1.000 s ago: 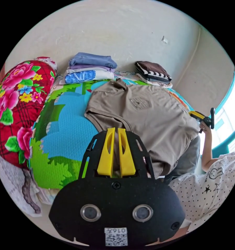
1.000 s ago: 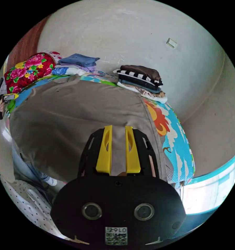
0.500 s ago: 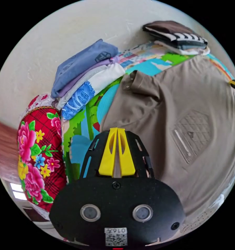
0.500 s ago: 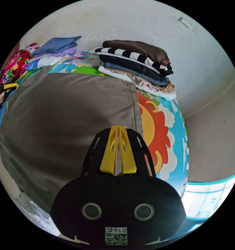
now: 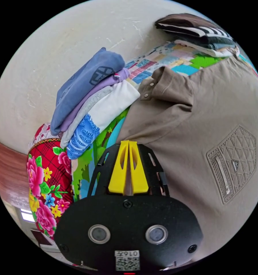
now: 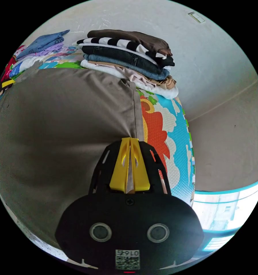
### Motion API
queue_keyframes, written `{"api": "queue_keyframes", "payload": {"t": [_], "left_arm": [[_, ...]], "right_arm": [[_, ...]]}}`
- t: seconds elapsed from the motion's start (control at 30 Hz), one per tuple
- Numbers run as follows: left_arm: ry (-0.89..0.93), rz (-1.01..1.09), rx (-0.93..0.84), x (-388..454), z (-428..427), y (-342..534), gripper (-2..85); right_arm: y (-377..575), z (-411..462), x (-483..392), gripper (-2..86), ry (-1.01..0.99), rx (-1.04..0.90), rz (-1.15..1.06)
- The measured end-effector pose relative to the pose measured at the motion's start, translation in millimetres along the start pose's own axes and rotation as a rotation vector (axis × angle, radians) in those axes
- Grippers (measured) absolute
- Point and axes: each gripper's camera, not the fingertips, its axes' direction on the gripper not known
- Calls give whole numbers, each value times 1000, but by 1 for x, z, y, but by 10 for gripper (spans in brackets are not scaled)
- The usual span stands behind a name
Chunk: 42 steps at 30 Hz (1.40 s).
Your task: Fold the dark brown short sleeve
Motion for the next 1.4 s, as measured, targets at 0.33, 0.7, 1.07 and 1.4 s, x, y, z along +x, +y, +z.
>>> {"api": "queue_keyframes", "payload": {"t": [0.33, 0.7, 1.07, 1.4], "left_arm": [[226, -239, 168, -69, -29, 40, -10], [632, -26, 143, -41, -150, 275, -10], [403, -377, 174, -23, -204, 433, 1], [264, -384, 189, -87, -201, 410, 88]], "right_arm": [[18, -1, 35, -4, -78, 32, 82], [202, -163, -37, 49, -420, 626, -119], [340, -209, -210, 110, -862, 715, -524], [357, -242, -236, 106, -686, 620, -472]]}}
